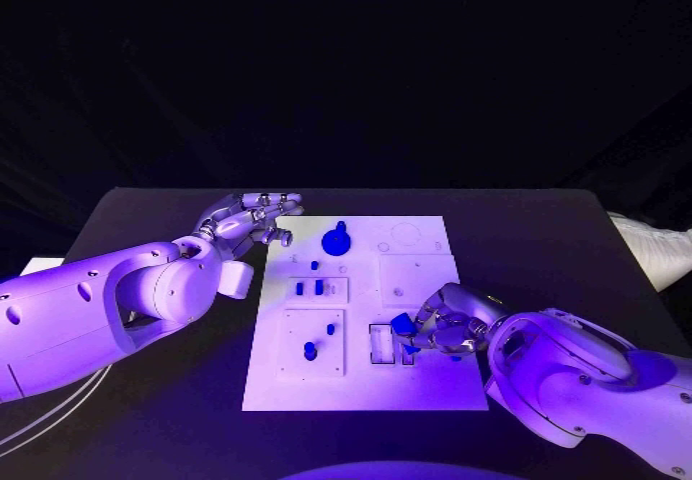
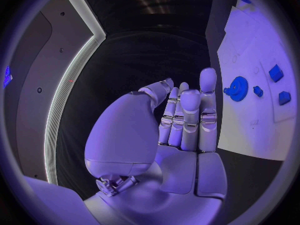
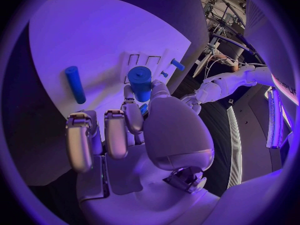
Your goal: Assemble the parts on the task board
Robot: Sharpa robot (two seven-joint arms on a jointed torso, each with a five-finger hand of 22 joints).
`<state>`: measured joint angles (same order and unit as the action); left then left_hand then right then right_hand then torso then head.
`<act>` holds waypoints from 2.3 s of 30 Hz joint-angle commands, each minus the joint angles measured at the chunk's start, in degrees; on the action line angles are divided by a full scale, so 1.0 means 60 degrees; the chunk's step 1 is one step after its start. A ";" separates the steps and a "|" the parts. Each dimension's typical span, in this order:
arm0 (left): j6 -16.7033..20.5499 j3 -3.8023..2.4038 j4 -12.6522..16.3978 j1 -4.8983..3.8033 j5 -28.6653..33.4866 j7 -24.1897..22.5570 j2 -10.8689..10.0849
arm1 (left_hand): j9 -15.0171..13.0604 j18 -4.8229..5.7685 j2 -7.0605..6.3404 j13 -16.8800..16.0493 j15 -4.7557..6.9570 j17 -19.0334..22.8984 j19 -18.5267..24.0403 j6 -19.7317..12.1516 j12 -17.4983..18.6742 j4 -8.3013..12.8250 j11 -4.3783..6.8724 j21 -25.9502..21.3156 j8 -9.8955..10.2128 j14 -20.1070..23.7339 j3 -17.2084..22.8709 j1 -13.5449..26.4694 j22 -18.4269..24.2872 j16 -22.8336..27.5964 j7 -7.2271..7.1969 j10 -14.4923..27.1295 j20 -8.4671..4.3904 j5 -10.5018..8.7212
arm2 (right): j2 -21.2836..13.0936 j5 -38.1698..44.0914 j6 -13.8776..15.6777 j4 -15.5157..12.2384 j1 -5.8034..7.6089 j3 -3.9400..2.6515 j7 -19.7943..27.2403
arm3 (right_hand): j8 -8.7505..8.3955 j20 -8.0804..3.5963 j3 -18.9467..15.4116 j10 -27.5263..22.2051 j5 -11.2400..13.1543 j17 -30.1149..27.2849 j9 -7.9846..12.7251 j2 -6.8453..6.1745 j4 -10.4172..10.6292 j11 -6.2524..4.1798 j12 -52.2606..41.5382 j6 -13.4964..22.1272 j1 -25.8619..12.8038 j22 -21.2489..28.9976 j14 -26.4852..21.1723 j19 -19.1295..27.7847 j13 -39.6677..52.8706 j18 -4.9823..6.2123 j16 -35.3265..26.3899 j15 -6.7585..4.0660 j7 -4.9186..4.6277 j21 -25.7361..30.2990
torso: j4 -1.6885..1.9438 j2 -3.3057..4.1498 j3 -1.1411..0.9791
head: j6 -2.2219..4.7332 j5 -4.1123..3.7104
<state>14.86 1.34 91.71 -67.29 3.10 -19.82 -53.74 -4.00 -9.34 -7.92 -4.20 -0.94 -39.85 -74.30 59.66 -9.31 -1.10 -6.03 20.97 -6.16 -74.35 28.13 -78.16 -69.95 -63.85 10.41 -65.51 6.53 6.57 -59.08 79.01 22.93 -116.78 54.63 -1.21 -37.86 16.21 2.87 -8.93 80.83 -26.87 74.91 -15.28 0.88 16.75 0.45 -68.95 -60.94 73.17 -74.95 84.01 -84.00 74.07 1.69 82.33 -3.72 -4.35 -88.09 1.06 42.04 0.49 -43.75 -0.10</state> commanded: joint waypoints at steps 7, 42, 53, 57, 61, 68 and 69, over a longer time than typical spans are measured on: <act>-0.0219 -0.0004 0.0044 0.0003 0.0031 -0.0036 0.0019 | 0.0000 -0.0143 0.0119 -0.0016 -0.0005 0.0009 0.0063 -0.0002 -0.0053 0.0000 0.0013 -0.0035 -0.0038 0.0066 -0.0079 -0.0005 0.0008 0.0043 -0.0023 0.0026 0.0007 -0.0040 | 0.0405 -0.0463 -0.0455 0.0122 -0.0013 0.0005 0.0070 | 0.0092 -0.0102 -0.0206 0.0202 -0.0001 0.0420 -0.0258 0.0281 -0.0004 -0.0170 0.0026 -0.0188 -0.0205 -0.2135 0.0625 -0.0716 -0.0008 -0.0164 0.0007 -0.0085 0.0093 -0.0022 | -0.0003 0.0002 -0.0002 | -0.0025 0.0048; -0.0236 -0.0004 0.0031 0.0003 0.0031 -0.0037 0.0007 | 0.0001 -0.0144 0.0129 -0.0015 -0.0006 0.0026 0.0068 -0.0005 -0.0065 -0.0002 0.0012 -0.0063 -0.0043 0.0077 -0.0100 0.0010 0.0024 0.0048 -0.0024 0.0036 0.0007 -0.0041 | 0.0531 0.0156 -0.0717 0.0187 -0.0015 0.0009 0.0073 | 0.0069 -0.0051 -0.0291 -0.0339 0.2937 -0.0039 -0.1038 -0.0153 -0.0383 -0.0108 0.1723 0.0108 -0.0749 -0.1890 0.0534 -0.0532 -0.0927 -0.0087 -0.0357 -0.0034 0.0039 0.0204 | -0.0020 -0.0009 -0.0012 | -0.0044 0.0084; -0.0248 -0.0004 0.0020 0.0003 0.0032 -0.0039 0.0015 | 0.0001 -0.0144 0.0129 -0.0015 -0.0006 0.0026 0.0068 -0.0005 -0.0065 -0.0002 0.0012 -0.0063 -0.0043 0.0077 -0.0100 0.0010 0.0024 0.0048 -0.0024 0.0036 0.0007 -0.0041 | 0.0615 0.0659 -0.0830 0.0278 -0.0021 0.0015 -0.0037 | 0.0357 -0.0160 0.0111 -0.0140 0.3108 0.0088 -0.1331 0.0101 -0.1258 -0.0263 0.1457 -0.0142 0.0945 -0.2006 0.0562 -0.0620 -0.0717 -0.0123 -0.0282 -0.0158 0.0203 0.0110 | 0.0000 -0.0007 -0.0009 | -0.0053 0.0063; -0.0248 -0.0004 0.0015 0.0004 0.0032 -0.0038 0.0013 | 0.0001 -0.0144 0.0129 -0.0015 -0.0006 0.0026 0.0068 -0.0005 -0.0065 -0.0002 0.0012 -0.0063 -0.0043 0.0077 -0.0100 0.0010 0.0024 0.0048 -0.0024 0.0036 0.0007 -0.0041 | 0.0479 0.0694 -0.0571 0.0234 -0.0023 0.0016 0.0015 | 0.0257 -0.0163 0.0076 -0.0151 0.2899 0.0067 -0.1319 0.0177 -0.1159 -0.0214 0.1508 0.0052 0.0843 -0.1992 0.0557 -0.0609 -0.0737 -0.0119 -0.0299 -0.0133 0.0130 0.0124 | -0.0019 -0.0011 -0.0009 | -0.0047 0.0054; -0.0247 -0.0004 0.0012 0.0004 0.0032 -0.0037 0.0003 | 0.0001 -0.0144 0.0129 -0.0015 -0.0006 0.0026 0.0068 -0.0005 -0.0065 -0.0002 0.0012 -0.0063 -0.0043 0.0077 -0.0100 0.0010 0.0024 0.0048 -0.0024 0.0036 0.0007 -0.0041 | 0.0096 0.0473 -0.0332 0.0048 -0.0012 0.0012 0.0137 | 0.0126 -0.0130 -0.0055 -0.0143 0.2556 0.0075 -0.1289 0.0202 -0.0917 -0.0148 0.1521 0.0208 0.0554 -0.1992 0.0560 -0.0609 -0.0730 -0.0119 -0.0295 -0.0081 0.0053 0.0125 | -0.0033 -0.0012 -0.0010 | -0.0035 0.0038; -0.0233 -0.0001 0.0013 0.0005 0.0032 -0.0035 -0.0027 | 0.0001 -0.0144 0.0129 -0.0015 -0.0006 0.0026 0.0068 -0.0005 -0.0065 -0.0002 0.0012 -0.0063 -0.0043 0.0077 -0.0100 0.0010 0.0024 0.0048 -0.0024 0.0036 0.0007 -0.0041 | -0.0920 0.0205 -0.0190 -0.0266 0.0117 0.0008 0.0316 | -0.0249 -0.0050 -0.0178 -0.0149 0.1642 0.0102 -0.1121 0.0362 -0.0595 -0.0049 0.1557 0.0463 0.0436 -0.2005 0.0565 -0.0618 -0.0715 -0.0122 -0.0280 0.0001 -0.0073 0.0117 | -0.0064 -0.0017 0.0002 | 0.0008 -0.0131; -0.0233 -0.0001 0.0013 0.0005 0.0032 -0.0034 -0.0029 | 0.0001 -0.0144 0.0129 -0.0015 -0.0006 0.0026 0.0068 -0.0005 -0.0065 -0.0002 0.0012 -0.0063 -0.0043 0.0077 -0.0100 0.0010 0.0024 0.0048 -0.0024 0.0036 0.0007 -0.0041 | -0.1028 0.0262 -0.0205 -0.0283 0.0126 0.0008 0.0320 | -0.0305 -0.0042 -0.0159 -0.0154 0.1573 0.0102 -0.1080 0.0395 -0.0601 -0.0039 0.1569 0.0484 0.0497 -0.2004 0.0564 -0.0617 -0.0717 -0.0122 -0.0281 0.0011 -0.0088 0.0118 | -0.0070 -0.0018 0.0001 | 0.0013 -0.0144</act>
<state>14.41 1.36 91.70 -67.26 3.10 -19.72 -53.94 -4.00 -9.34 -7.70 -4.20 -0.94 -39.76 -74.30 59.66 -9.31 -1.12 -6.03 20.97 -6.16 -74.35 27.79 -77.94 -69.86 -63.85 10.41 -65.51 6.53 6.58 -65.04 80.68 20.89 -118.14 55.39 -1.19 -37.09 14.50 2.27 -10.02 79.75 -17.32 74.93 -21.84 2.74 12.98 -0.17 -59.76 -58.43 75.72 -74.91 84.14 -83.81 69.78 1.70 80.45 -4.00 -5.00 -87.11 0.76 41.95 0.48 -43.78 -0.75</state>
